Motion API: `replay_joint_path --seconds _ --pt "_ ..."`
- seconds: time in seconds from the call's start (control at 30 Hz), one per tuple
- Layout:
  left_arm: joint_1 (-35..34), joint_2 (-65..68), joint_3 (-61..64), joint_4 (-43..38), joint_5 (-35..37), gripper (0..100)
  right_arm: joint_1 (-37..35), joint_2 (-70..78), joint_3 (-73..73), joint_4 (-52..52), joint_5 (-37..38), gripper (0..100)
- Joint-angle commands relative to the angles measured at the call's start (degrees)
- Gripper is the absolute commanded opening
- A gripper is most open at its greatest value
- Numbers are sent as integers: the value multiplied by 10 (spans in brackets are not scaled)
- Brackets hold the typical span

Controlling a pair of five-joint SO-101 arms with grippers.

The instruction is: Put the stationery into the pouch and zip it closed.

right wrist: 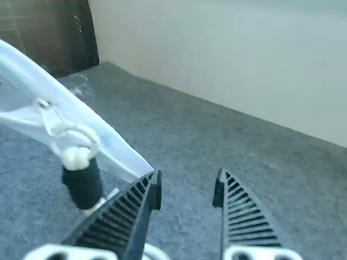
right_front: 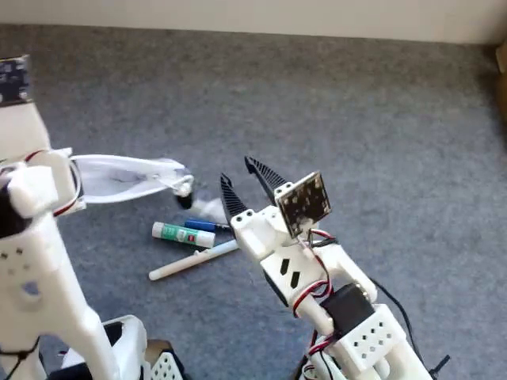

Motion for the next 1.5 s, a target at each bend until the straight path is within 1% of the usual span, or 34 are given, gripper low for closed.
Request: replay_joint_path --seconds 0.0,0.3,0.63,0.7,0.83,0.93,1.03,1.2,1.33,1.47 --pt "-23 -29 -5 3 -7 11 10 -13 -67 64 -4 155" --pt "-29 -30 55 -1 -17 11 10 7 -120 161 -4 155" --pt "-30 -33 84 -1 -17 11 10 237 -217 274 -4 155" --pt "-43 -33 85 -2 -17 11 10 275 -242 300 -8 155" --pt "-67 -33 84 -2 -17 11 10 340 -299 343 -94 155" --pt "-69 -33 85 -2 -29 11 10 390 -341 381 -157 155" --pt "-69 -33 85 -2 -33 11 10 440 -373 412 -240 155" --pt "-69 -33 85 -2 -33 10 7 523 -389 423 -356 155" --pt "-70 -33 86 -2 -35 9 7 578 -391 418 -408 155" --pt "-70 -33 86 -1 -35 9 7 620 -391 376 -438 155"
